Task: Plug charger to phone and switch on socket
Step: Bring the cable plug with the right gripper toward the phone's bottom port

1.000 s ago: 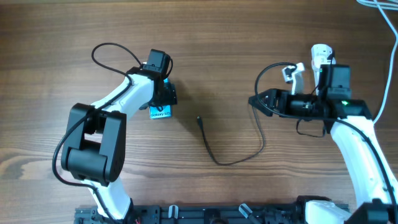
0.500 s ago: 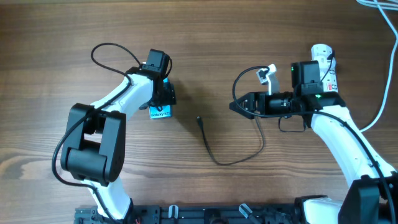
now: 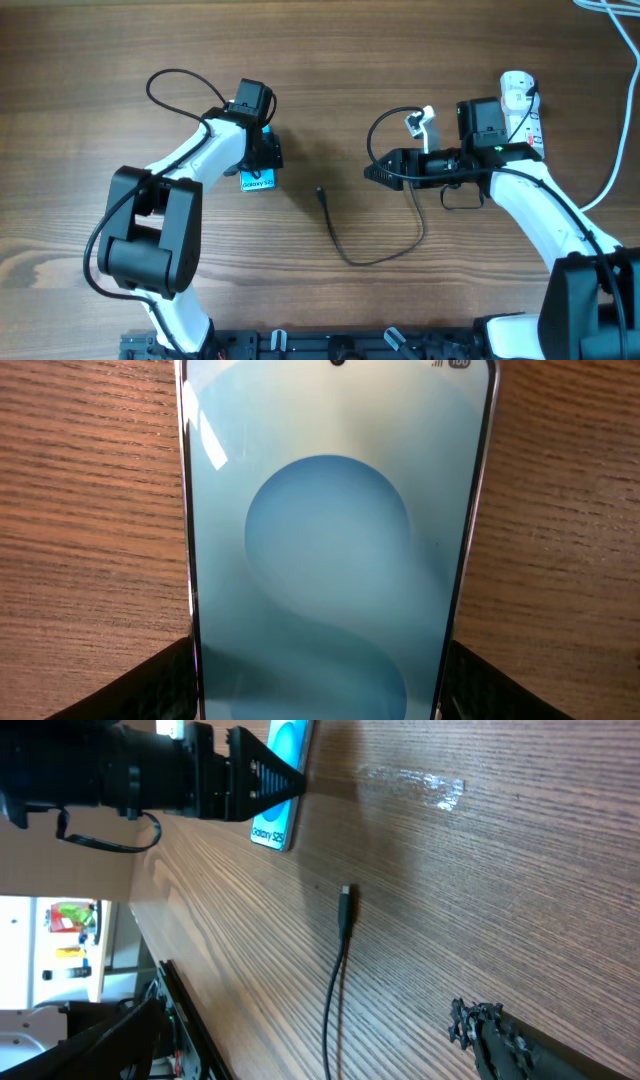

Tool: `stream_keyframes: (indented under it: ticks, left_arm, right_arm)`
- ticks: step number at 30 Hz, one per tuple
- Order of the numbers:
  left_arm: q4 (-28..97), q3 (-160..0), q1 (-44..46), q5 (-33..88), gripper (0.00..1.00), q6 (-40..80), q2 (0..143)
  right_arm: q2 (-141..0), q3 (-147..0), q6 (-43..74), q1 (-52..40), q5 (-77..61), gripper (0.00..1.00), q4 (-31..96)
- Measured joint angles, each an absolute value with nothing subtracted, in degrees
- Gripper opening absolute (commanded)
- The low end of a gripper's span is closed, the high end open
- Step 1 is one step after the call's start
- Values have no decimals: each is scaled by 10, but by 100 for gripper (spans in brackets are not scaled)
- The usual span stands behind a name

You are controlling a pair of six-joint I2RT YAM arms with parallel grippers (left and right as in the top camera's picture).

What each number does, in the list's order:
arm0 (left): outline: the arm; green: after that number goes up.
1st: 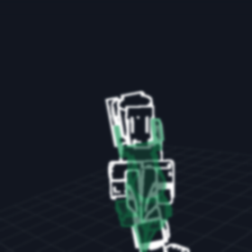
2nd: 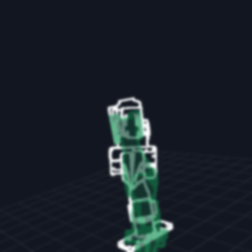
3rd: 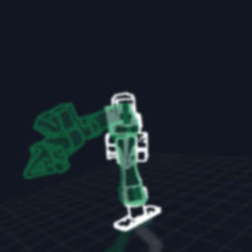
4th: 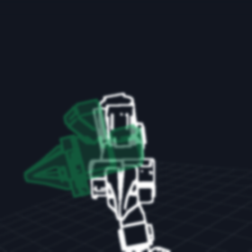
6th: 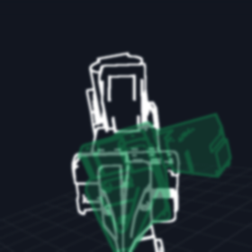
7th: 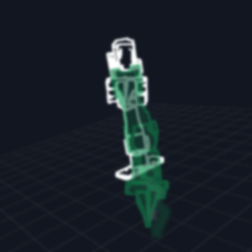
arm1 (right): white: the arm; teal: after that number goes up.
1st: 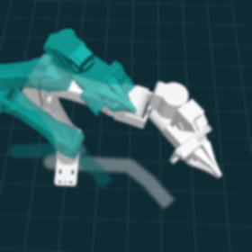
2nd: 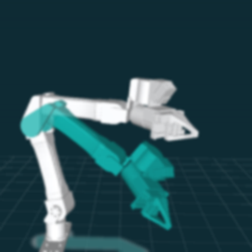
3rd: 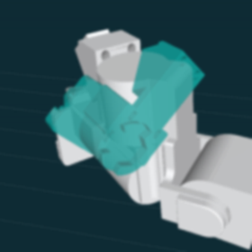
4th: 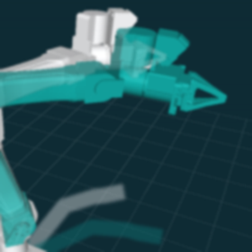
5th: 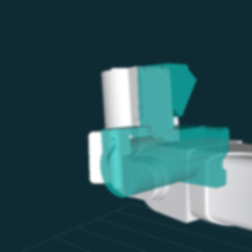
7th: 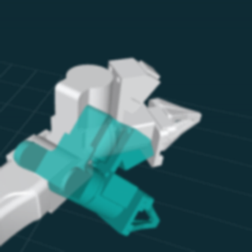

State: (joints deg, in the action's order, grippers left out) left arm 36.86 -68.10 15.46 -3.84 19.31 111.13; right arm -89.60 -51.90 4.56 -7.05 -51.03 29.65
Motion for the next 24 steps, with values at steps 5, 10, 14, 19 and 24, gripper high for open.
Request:
stream_keyframes:
  ticks: [5, 10, 14, 19, 24]
  left_arm:
    - [371, -681, 148, -19, 75, 168, 1110]
    - [372, -682, 143, 4, 75, 147, 1109]
    - [370, -683, 141, 41, 75, 133, 1108]
    - [371, -685, 128, 91, 75, 127, 1107]
    - [374, -686, 104, 147, 75, 120, 1107]
  right_arm:
    - [-909, -519, 46, -72, -516, 100, 291]
    - [-920, -519, 47, -90, -521, 100, 274]
    - [-924, -519, 50, -114, -523, 100, 252]
    - [-939, -519, 77, -147, -523, 100, 210]
    - [-961, -519, 117, -182, -520, 100, 166]
